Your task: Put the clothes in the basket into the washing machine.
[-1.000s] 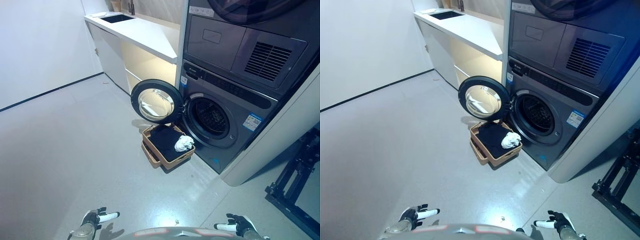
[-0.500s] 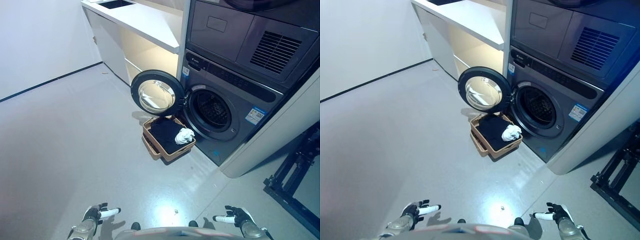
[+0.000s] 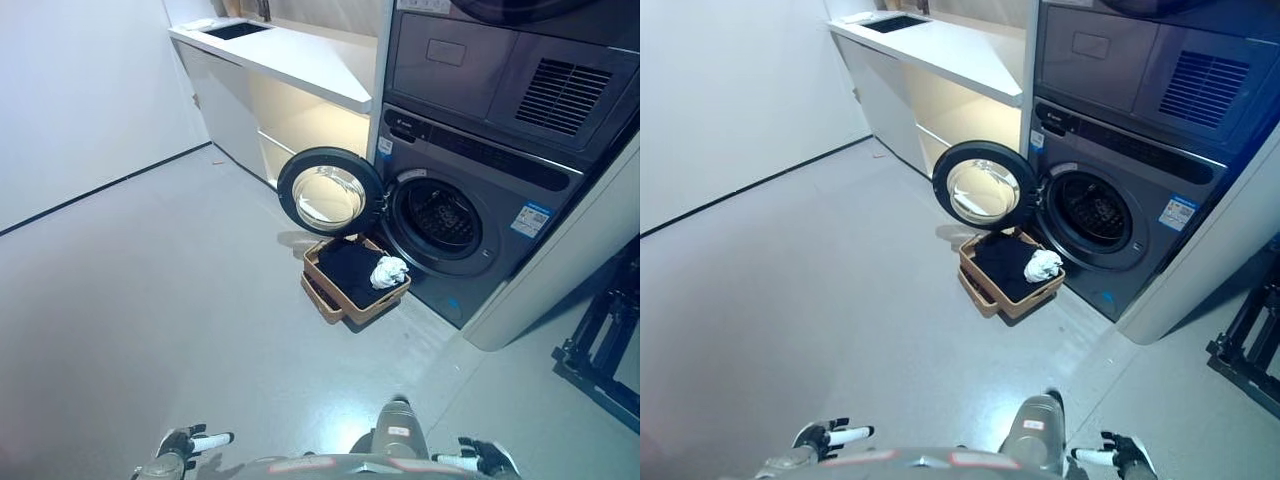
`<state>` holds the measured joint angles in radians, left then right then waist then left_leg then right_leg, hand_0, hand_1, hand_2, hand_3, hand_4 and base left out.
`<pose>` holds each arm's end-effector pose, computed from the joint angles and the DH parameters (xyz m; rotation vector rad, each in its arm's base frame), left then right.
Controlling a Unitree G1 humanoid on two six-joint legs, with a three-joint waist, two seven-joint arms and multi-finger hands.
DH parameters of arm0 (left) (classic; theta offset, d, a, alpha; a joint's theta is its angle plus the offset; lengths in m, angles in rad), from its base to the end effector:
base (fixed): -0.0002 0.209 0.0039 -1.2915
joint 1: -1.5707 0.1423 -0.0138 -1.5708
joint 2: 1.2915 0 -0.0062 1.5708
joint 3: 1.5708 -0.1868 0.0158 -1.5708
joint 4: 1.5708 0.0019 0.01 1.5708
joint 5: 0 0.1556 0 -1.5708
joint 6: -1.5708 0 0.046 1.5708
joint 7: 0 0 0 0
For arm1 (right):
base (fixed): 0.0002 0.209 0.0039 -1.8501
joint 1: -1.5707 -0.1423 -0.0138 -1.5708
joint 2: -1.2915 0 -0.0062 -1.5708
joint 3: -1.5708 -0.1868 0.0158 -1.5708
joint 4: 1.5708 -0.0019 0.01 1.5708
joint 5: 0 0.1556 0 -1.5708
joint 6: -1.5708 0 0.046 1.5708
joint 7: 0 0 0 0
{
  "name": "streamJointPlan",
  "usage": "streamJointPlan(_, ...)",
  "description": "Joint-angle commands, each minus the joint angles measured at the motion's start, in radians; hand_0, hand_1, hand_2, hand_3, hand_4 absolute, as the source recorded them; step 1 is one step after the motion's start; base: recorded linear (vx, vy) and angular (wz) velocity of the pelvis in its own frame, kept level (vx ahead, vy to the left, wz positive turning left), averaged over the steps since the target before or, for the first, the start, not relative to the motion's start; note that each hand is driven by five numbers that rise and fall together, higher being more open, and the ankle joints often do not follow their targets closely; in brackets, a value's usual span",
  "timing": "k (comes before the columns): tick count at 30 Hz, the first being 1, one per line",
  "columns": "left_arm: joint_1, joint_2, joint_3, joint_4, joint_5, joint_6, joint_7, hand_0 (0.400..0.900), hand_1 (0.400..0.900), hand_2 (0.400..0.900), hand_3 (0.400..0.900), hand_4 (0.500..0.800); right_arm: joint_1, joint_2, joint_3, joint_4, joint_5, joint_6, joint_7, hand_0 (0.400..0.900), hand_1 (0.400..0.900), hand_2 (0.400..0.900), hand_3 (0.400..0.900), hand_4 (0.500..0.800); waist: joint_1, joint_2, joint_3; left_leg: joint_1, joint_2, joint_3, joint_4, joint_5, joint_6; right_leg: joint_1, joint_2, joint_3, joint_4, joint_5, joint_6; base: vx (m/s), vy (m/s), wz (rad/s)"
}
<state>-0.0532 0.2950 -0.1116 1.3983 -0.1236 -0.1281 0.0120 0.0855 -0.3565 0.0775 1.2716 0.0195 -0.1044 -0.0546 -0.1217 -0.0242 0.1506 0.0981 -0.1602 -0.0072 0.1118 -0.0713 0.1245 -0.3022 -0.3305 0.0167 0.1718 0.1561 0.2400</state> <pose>0.0713 0.2554 -0.1302 0.2400 1.2076 0.1852 0.0402 -0.2773 -0.1253 -0.3738 1.2420 -0.2076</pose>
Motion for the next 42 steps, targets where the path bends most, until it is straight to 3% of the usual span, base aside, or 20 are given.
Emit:
streamJointPlan(1, -0.021, 0.081, 0.055, -0.034, 0.004, -0.028, 0.006, 0.9, 0.9, 0.9, 0.9, 0.8, -0.028, -0.013, -0.034, -0.02, 0.03, -0.024, -0.021, 0.9, 0.9, 0.9, 0.9, 0.8, -0.033, -0.037, -0.01, 0.067, 0.045, -0.047, 0.088, -0.175, -0.14, -0.047, -0.012, 0.001, -0.165, 0.258, 0.009, 0.24, -0.082, 0.14)
streamJointPlan(5, -0.012, 0.078, 0.073, -0.025, 0.001, -0.024, 0.008, 0.9, 0.9, 0.9, 0.9, 0.8, -0.018, -0.005, -0.038, -0.021, 0.034, -0.022, -0.019, 0.9, 0.9, 0.9, 0.9, 0.8, -0.033, -0.054, -0.024, 0.093, 0.054, -0.059, 0.107, -0.218, -0.141, -0.028, 0.001, -0.021, -0.212, 0.239, 0.011, 0.27, -0.118, 0.16)
streamJointPlan(10, 0.002, 0.078, 0.078, -0.032, -0.002, -0.02, 0.014, 0.9, 0.9, 0.9, 0.9, 0.8, 0.005, 0.005, -0.037, -0.053, 0.043, -0.025, -0.011, 0.9, 0.9, 0.9, 0.9, 0.8, -0.047, -0.075, -0.054, 0.191, 0.095, -0.116, 0.082, -0.277, -0.163, -0.042, 0.01, 0.04, -0.137, 0.253, 0.015, 0.38, -0.21, 0.47)
streamJointPlan(11, -0.013, 0.079, 0.067, -0.044, -0.003, -0.02, 0.02, 0.9, 0.9, 0.9, 0.9, 0.8, 0.005, -0.002, -0.035, -0.054, 0.042, -0.026, -0.012, 0.9, 0.9, 0.9, 0.9, 0.8, -0.055, -0.069, -0.067, 0.22, 0.143, -0.151, 0.066, -0.29, -0.187, -0.059, 0.02, 0.045, -0.092, 0.183, 0.011, 0.31, -0.299, 0.64)
streamJointPlan(12, -0.016, 0.074, 0.058, -0.053, -0.011, -0.02, 0.026, 0.9, 0.9, 0.9, 0.9, 0.8, -0.001, -0.008, -0.03, -0.059, 0.04, -0.027, -0.014, 0.9, 0.9, 0.9, 0.9, 0.8, -0.066, -0.059, -0.071, 0.228, 0.168, -0.152, 0.05, -0.289, -0.196, -0.061, 0.03, 0.041, -0.092, 0.176, 0.008, 0.41, -0.418, 0.76)
streamJointPlan(15, -0.045, 0.068, 0.038, -0.07, -0.051, -0.014, 0.038, 0.9, 0.9, 0.9, 0.9, 0.8, -0.02, -0.037, -0.013, -0.059, 0.026, -0.026, -0.017, 0.9, 0.9, 0.9, 0.9, 0.8, -0.09, -0.023, -0.073, 0.224, 0.249, -0.18, 0.06, -0.191, -0.237, -0.102, 0.083, 0.03, 0.022, 0.118, -0.009, 0.28, -0.268, 0.69)
streamJointPlan(18, -0.097, 0.071, 0.008, -0.086, -0.079, -0.027, 0.057, 0.9, 0.9, 0.9, 0.9, 0.8, -0.05, -0.072, -0.022, -0.062, 0.047, -0.035, -0.038, 0.9, 0.9, 0.9, 0.9, 0.8, -0.113, -0.02, -0.058, 0.159, 0.301, -0.092, 0.058, -0.112, -0.261, -0.138, 0.071, 0.007, 0.052, 0.088, -0.016, 0.1, -0.176, 0.67)
streamJointPlan(20, -0.118, 0.068, -0.01, -0.097, -0.074, -0.031, 0.06, 0.9, 0.9, 0.9, 0.9, 0.8, -0.074, -0.099, -0.02, -0.054, 0.046, -0.031, -0.046, 0.9, 0.9, 0.9, 0.9, 0.8, -0.12, -0.01, -0.059, 0.154, 0.317, -0.042, 0.019, -0.125, -0.265, -0.171, 0.07, 0.003, 0.069, 0.072, -0.015, 0.1, -0.152, 0.14)
streamJointPlan(24, -0.11, 0.08, -0.016, -0.096, -0.04, -0.029, 0.053, 0.9, 0.9, 0.9, 0.9, 0.8, -0.085, -0.125, -0.019, -0.045, 0.021, -0.025, -0.036, 0.9, 0.9, 0.9, 0.9, 0.8, -0.113, 0.023, -0.08, 0.186, 0.352, -0.023, -0.023, -0.098, -0.274, -0.23, 0.118, 0.0, 0.131, 0.033, -0.034, 0.16, -0.17, -0.31)
streamJointPlan(25, -0.107, 0.084, -0.012, -0.099, -0.041, -0.029, 0.051, 0.9, 0.9, 0.9, 0.9, 0.8, -0.086, -0.127, -0.013, -0.044, 0.016, -0.025, -0.033, 0.9, 0.9, 0.9, 0.9, 0.8, -0.111, 0.028, -0.081, 0.179, 0.355, -0.026, -0.014, -0.067, -0.277, -0.227, 0.13, 0.001, 0.134, 0.027, -0.042, 0.15, -0.192, -0.15)
streamJointPlan(28, -0.1, 0.111, 0.012, -0.101, -0.054, -0.03, 0.05, 0.9, 0.9, 0.9, 0.9, 0.8, -0.072, -0.124, -0.003, -0.036, 0.005, -0.03, -0.026, 0.9, 0.9, 0.9, 0.9, 0.8, -0.089, 0.039, -0.085, 0.118, 0.384, -0.06, 0.105, 0.181, -0.289, -0.173, 0.2, -0.014, 0.128, -0.039, -0.102, 0.18, -0.276, -0.23)
streamJointPlan(29, -0.092, 0.122, 0.027, -0.106, -0.064, -0.027, 0.045, 0.9, 0.9, 0.9, 0.9, 0.8, -0.064, -0.123, 0.002, -0.025, 0.001, -0.028, -0.022, 0.9, 0.9, 0.9, 0.9, 0.8, -0.077, 0.027, -0.086, 0.082, 0.387, -0.083, 0.199, 0.244, -0.276, -0.122, 0.225, -0.014, 0.111, -0.061, -0.129, 0.27, -0.373, -0.31)
streamJointPlan(30, -0.087, 0.126, 0.036, -0.11, -0.07, -0.024, 0.042, 0.9, 0.9, 0.9, 0.9, 0.8, -0.061, -0.122, 0.007, -0.024, -0.001, -0.027, -0.023, 0.9, 0.9, 0.9, 0.9, 0.8, -0.062, 0.013, -0.08, 0.033, 0.376, -0.098, 0.295, 0.262, -0.257, -0.077, 0.237, -0.006, 0.097, -0.079, -0.15, 0.32, -0.412, -0.4)
streamJointPlan(31, -0.08, 0.131, 0.047, -0.113, -0.081, -0.023, 0.043, 0.9, 0.9, 0.9, 0.9, 0.8, -0.057, -0.124, 0.009, -0.019, 0.0, -0.028, -0.025, 0.9, 0.9, 0.9, 0.9, 0.8, -0.044, -0.006, -0.07, -0.011, 0.342, -0.135, 0.413, 0.267, -0.236, -0.034, 0.251, 0.013, 0.084, -0.087, -0.173, 0.31, -0.333, -0.6)
streamJointPlan(32, -0.073, 0.133, 0.058, -0.108, -0.087, -0.024, 0.043, 0.9, 0.9, 0.9, 0.9, 0.8, -0.057, -0.127, 0.009, -0.017, 0.004, -0.028, -0.024, 0.9, 0.9, 0.9, 0.9, 0.8, -0.016, -0.021, -0.054, -0.057, 0.249, -0.194, 0.496, 0.22, -0.221, 0.006, 0.264, 0.046, 0.068, -0.092, -0.182, 0.34, -0.307, -0.77)
streamJointPlan(33, -0.064, 0.132, 0.072, -0.104, -0.095, -0.023, 0.046, 0.9, 0.9, 0.9, 0.9, 0.8, -0.054, -0.129, 0.003, -0.012, 0.007, -0.027, -0.025, 0.9, 0.9, 0.9, 0.9, 0.8, 0.012, -0.029, -0.039, -0.123, 0.164, -0.216, 0.533, 0.169, -0.212, 0.054, 0.273, 0.065, 0.053, -0.094, -0.183, 0.29, -0.241, -0.7)
streamJointPlan(35, -0.056, 0.137, 0.087, -0.092, -0.105, -0.03, 0.045, 0.9, 0.9, 0.9, 0.9, 0.8, -0.053, -0.124, 0.002, -0.008, 0.01, -0.03, -0.024, 0.9, 0.9, 0.9, 0.9, 0.8, 0.04, -0.047, -0.018, -0.23, 0.119, -0.173, 0.555, 0.126, -0.184, 0.107, 0.285, 0.093, 0.036, -0.098, -0.184, 0.23, -0.183, -0.64)
streamJointPlan(36, -0.047, 0.137, 0.091, -0.086, -0.105, -0.033, 0.045, 0.9, 0.9, 0.9, 0.9, 0.8, -0.051, -0.121, 0.001, -0.002, 0.013, -0.03, -0.024, 0.9, 0.9, 0.9, 0.9, 0.8, 0.061, -0.048, -0.011, -0.299, 0.105, -0.151, 0.536, 0.094, -0.174, 0.136, 0.293, 0.11, 0.031, -0.109, -0.186, 0.24, -0.108, -0.74)
streamJointPlan(38, -0.03, 0.134, 0.097, -0.081, -0.109, -0.038, 0.046, 0.9, 0.9, 0.9, 0.9, 0.8, -0.049, -0.115, 0.002, 0.01, 0.009, -0.032, -0.026, 0.9, 0.9, 0.9, 0.9, 0.8, 0.086, -0.046, -0.013, -0.382, 0.097, -0.139, 0.441, 0.107, -0.171, 0.173, 0.306, 0.127, 0.025, -0.127, -0.187, 0.26, -0.042, -0.58)
streamJointPlan(42, -0.021, 0.136, 0.098, -0.069, -0.113, -0.041, 0.046, 0.9, 0.9, 0.9, 0.9, 0.8, -0.03, -0.095, 0.004, 0.013, 0.016, -0.043, -0.031, 0.9, 0.9, 0.9, 0.9, 0.8, 0.118, 0.0, -0.001, -0.422, 0.185, -0.135, 0.054, 0.237, -0.201, 0.27, 0.374, 0.142, 0.033, -0.204, -0.198, 0.3, 0.033, -0.32)
